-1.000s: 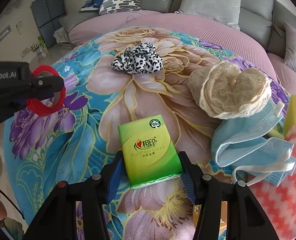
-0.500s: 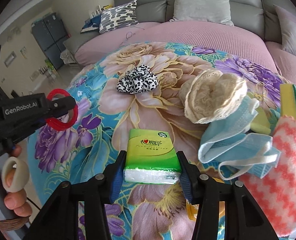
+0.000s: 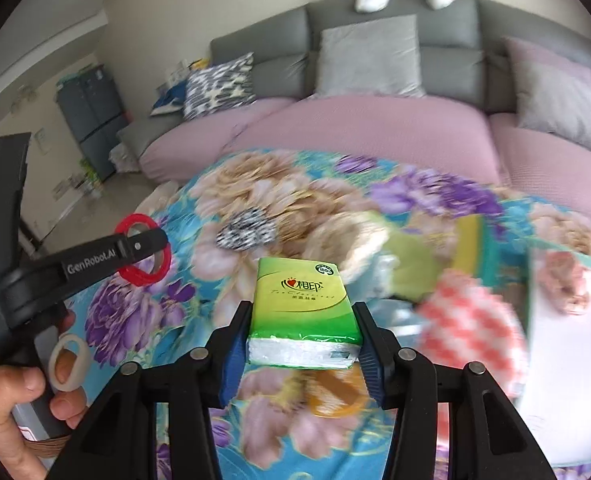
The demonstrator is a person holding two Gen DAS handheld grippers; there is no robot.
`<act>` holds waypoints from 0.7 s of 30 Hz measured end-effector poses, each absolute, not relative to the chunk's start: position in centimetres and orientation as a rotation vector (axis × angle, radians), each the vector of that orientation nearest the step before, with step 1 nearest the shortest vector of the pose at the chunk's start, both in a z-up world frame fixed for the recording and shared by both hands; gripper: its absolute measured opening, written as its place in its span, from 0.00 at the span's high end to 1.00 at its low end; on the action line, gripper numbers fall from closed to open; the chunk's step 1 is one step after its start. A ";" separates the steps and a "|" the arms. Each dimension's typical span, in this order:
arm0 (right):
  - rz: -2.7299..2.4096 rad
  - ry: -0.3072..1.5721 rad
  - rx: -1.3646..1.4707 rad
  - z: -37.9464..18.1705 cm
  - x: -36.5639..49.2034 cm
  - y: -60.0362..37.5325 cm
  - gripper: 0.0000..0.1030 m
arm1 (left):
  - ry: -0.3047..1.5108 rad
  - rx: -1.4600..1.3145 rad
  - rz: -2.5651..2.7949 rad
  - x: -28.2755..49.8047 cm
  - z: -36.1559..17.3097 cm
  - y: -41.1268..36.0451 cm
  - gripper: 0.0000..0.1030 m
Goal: Organize soft objects
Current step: 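Carry the tissue pack with the right gripper to the tray while the left carries the tape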
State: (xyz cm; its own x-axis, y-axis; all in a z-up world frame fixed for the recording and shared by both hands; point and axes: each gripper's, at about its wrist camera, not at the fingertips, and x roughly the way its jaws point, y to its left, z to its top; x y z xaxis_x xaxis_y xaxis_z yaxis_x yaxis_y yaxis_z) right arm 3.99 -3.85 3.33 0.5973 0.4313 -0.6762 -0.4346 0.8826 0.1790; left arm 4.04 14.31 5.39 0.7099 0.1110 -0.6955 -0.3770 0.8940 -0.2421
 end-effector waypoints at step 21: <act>-0.148 0.815 0.157 2.7 1.6 -29.5 0.50 | 0.733 -0.059 -0.249 5.5 7.3 -10.7 0.85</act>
